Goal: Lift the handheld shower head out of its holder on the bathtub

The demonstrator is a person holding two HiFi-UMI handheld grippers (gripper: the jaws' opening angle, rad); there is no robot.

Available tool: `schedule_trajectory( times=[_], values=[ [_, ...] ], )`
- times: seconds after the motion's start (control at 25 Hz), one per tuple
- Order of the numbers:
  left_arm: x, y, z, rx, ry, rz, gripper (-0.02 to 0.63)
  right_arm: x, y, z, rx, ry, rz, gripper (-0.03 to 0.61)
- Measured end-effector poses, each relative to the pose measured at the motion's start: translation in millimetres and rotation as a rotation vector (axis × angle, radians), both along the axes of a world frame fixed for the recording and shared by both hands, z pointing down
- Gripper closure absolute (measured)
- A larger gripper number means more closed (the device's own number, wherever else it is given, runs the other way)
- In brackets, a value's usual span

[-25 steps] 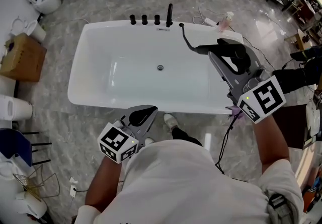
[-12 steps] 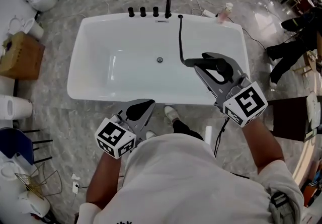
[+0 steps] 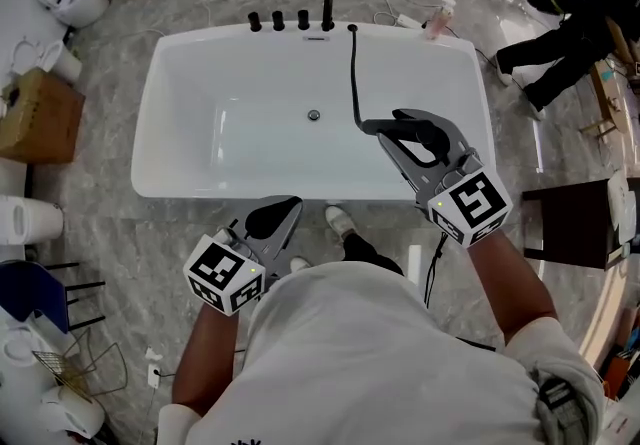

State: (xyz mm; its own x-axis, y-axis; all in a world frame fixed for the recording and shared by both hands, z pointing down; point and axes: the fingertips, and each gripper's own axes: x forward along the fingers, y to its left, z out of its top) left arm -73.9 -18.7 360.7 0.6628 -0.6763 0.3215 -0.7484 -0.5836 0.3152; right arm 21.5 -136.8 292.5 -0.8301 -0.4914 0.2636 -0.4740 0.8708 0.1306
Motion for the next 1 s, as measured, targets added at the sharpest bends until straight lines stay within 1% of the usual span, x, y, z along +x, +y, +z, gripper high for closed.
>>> schedule_trajectory(
  times=[0.32, 0.68, 1.0],
  values=[
    [-0.6, 13.3, -1.0, 0.006, -0.002, 0.011, 0.606, -1.2, 16.8, 14.8, 0.021, 0.029, 0.018, 0.436],
    [-1.0, 23.8, 2.4, -0.002, -0.008, 0.014, 0.606, 2.9, 23.7, 30.3, 0.003, 0.03, 0.051, 0.436],
    [-5.0, 27.9, 2.7, -0.003, -0.013, 0.012, 0.606, 2.3, 25.8, 39.1, -0.005, 0.04, 0.06, 0.436]
  ],
)
